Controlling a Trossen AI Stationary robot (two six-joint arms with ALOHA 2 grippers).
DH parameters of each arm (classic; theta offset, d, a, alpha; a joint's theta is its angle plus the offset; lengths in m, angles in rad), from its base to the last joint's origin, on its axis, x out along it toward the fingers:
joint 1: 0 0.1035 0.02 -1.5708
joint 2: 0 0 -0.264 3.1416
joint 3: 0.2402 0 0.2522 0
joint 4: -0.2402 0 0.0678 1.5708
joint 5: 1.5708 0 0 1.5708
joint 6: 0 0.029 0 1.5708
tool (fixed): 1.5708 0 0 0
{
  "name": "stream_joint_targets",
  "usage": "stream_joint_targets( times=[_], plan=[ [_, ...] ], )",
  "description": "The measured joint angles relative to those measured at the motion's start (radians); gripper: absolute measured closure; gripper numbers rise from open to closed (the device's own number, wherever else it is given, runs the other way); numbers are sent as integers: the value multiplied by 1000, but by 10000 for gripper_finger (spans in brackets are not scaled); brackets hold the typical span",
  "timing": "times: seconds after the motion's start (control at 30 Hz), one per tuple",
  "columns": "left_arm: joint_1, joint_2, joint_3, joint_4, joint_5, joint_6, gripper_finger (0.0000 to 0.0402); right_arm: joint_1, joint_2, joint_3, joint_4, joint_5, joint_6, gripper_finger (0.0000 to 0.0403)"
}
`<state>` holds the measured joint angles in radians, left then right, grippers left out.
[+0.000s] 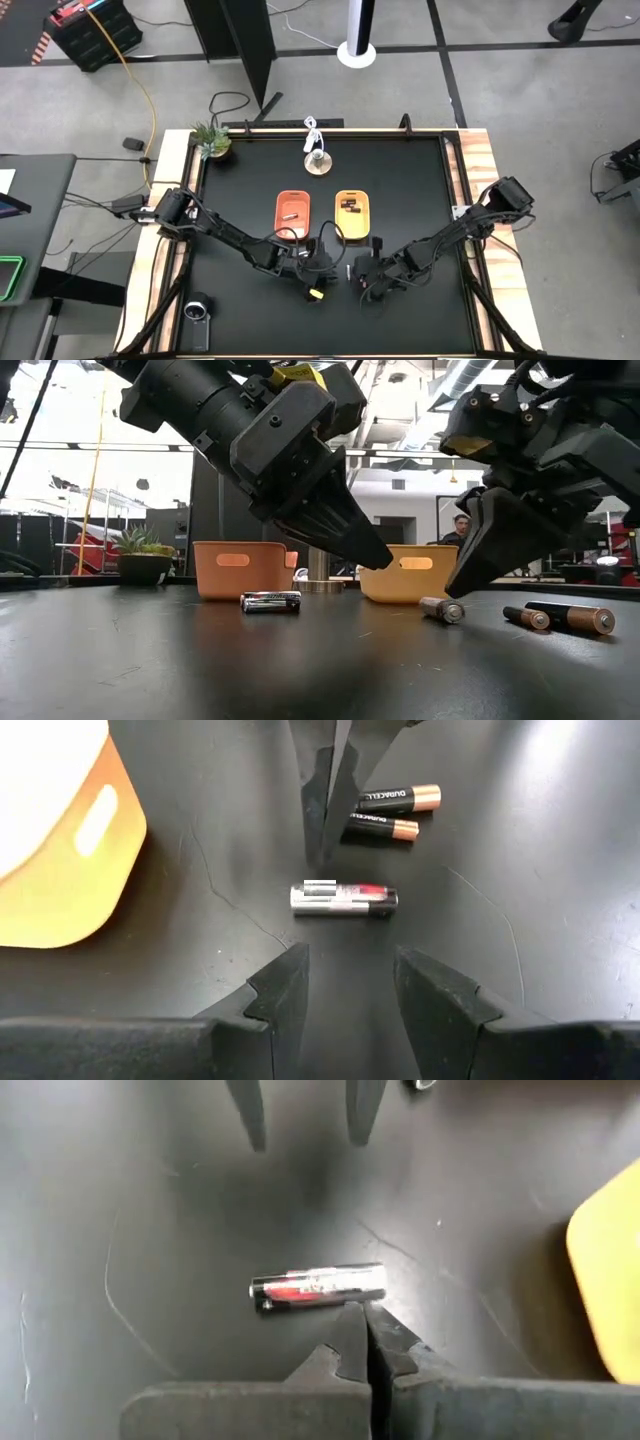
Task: Sort batteries
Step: Put the silver battery into the orange bin
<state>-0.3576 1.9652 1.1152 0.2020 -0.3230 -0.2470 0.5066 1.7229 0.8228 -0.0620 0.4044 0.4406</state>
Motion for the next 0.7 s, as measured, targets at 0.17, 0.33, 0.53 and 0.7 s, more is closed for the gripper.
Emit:
stream_joint_targets(
  times=[0.17, 0.33, 0.53, 0.7],
  plan=[
    [0, 0, 0, 6, 1, 55, 260, 2, 0, 23, -13, -1, -48, 399],
    [0, 0, 0, 0, 35, 141, 243, 4, 0, 77, -70, -1, -105, 399],
    [-14, 1, 0, -37, 32, 447, 194, 4, -1, 136, -159, 0, -129, 399],
    [-13, 1, 0, -79, 22, 663, 181, 4, -1, 154, -182, 0, -135, 398]
  ],
)
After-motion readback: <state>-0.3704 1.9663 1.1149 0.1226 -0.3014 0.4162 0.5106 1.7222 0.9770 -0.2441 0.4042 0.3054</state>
